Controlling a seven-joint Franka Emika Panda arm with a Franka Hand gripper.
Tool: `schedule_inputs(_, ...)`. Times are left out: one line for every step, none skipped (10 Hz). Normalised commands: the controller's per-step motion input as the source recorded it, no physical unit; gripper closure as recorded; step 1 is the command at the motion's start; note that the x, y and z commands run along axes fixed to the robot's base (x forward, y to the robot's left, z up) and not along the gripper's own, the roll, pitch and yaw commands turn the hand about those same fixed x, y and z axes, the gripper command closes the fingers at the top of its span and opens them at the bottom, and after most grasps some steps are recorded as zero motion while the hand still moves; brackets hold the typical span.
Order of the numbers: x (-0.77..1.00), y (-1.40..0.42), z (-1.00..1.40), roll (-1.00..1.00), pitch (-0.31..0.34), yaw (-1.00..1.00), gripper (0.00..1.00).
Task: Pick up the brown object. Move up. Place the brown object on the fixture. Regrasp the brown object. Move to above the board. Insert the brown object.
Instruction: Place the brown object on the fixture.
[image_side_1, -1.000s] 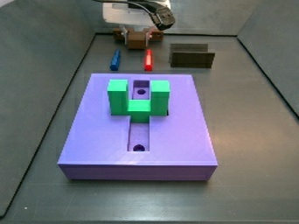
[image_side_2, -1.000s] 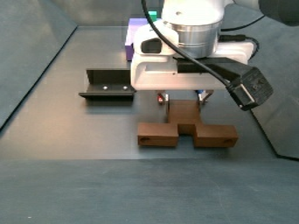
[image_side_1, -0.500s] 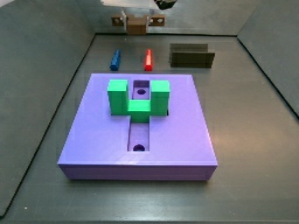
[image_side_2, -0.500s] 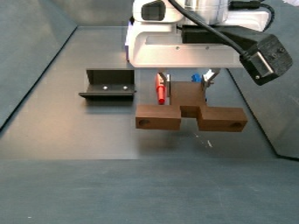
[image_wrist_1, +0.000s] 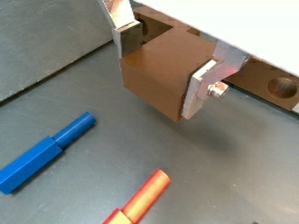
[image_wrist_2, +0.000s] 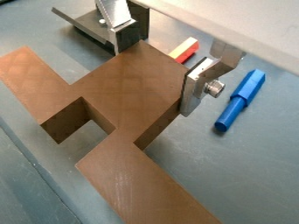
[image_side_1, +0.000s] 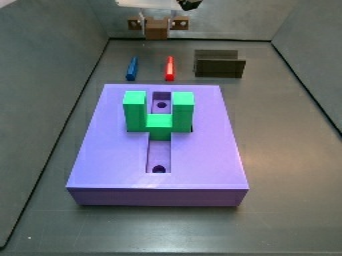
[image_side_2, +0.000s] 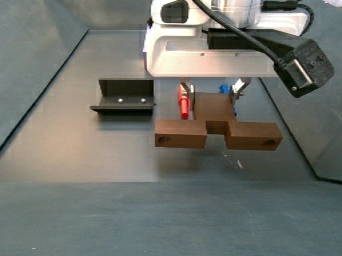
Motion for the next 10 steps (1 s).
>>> schedule_inputs(0.0, 0.0, -0.04, -0.18, -0.054, 0.0, 1.0)
schedule_inputs(0.03, 0.01, -0.03, -0.12, 0.0, 0.0, 1.0)
schedule_inputs(0.0, 0.0, 0.01, -0.27, 0.0, 0.0, 1.0)
schedule_inputs(0.15, 0.02, 0.46, -0.77, -0.051, -0.13, 1.0)
schedule_inputs(0.31, 0.01, 0.58, -0.88, -0.014, -0.15, 1.0)
schedule_inputs(0.49, 0.0, 0.52, -0.83, 0.0, -0.14, 1.0)
schedule_inputs(0.32, 0.0, 0.52, -0.73, 0.0, -0.14, 1.0)
schedule_inputs(0.39, -0.02, 0.49, -0.7, 0.0, -0.14, 1.0)
schedule_inputs(0.56, -0.05, 0.41, -0.64, 0.04, -0.16, 1.0)
schedule_inputs(0.39, -0.16, 0.4, -0.51, 0.0, -0.23, 1.0)
